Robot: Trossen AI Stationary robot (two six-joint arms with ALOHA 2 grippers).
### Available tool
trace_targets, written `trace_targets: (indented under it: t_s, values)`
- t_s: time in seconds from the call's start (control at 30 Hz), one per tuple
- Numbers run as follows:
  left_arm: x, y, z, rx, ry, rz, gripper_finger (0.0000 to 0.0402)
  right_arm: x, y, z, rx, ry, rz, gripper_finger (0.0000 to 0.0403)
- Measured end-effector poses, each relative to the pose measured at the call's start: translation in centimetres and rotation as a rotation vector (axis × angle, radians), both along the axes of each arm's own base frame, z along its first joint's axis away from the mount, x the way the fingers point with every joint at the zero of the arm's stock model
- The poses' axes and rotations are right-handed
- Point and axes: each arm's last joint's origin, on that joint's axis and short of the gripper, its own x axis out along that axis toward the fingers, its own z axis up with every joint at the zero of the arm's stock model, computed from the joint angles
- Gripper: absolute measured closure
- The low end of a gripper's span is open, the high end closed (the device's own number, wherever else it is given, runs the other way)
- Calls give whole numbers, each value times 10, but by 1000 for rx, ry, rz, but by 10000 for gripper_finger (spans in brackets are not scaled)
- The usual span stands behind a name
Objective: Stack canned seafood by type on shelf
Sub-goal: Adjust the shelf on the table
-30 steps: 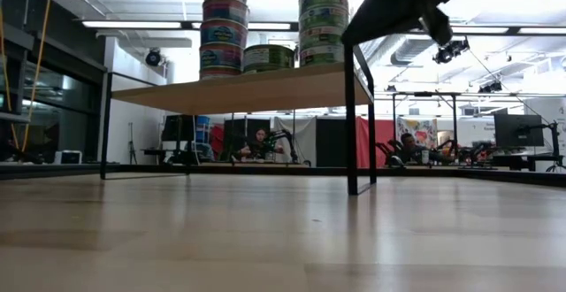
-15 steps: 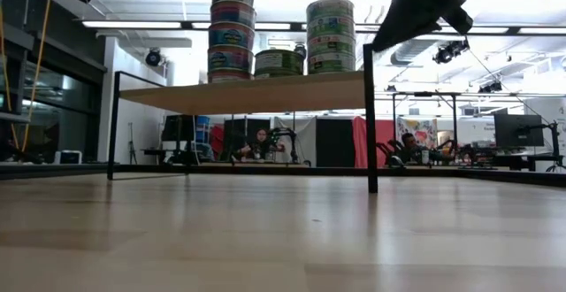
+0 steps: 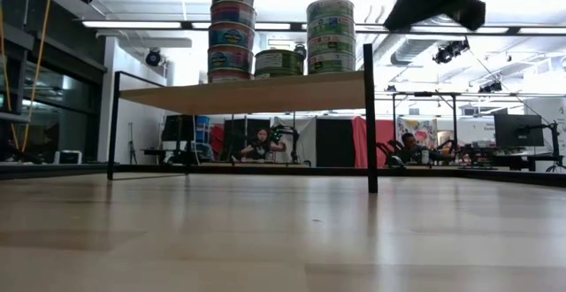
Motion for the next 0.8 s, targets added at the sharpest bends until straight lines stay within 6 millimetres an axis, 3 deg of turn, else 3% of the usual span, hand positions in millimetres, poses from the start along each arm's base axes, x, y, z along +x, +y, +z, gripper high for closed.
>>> trace_targets:
  t_s: [0.17, 0.37, 0.8]
  values:
    - [2, 2, 0, -4, 0, 11, 401, 11, -1, -35, 51, -123, -59, 403]
    - [3, 5, 0, -5, 2, 22, 401, 14, -20, -60, 86, -273, -155, 403]
    - [3, 5, 1, -20, -11, 26, 402, 14, -42, -71, 0, -279, -258, 403]
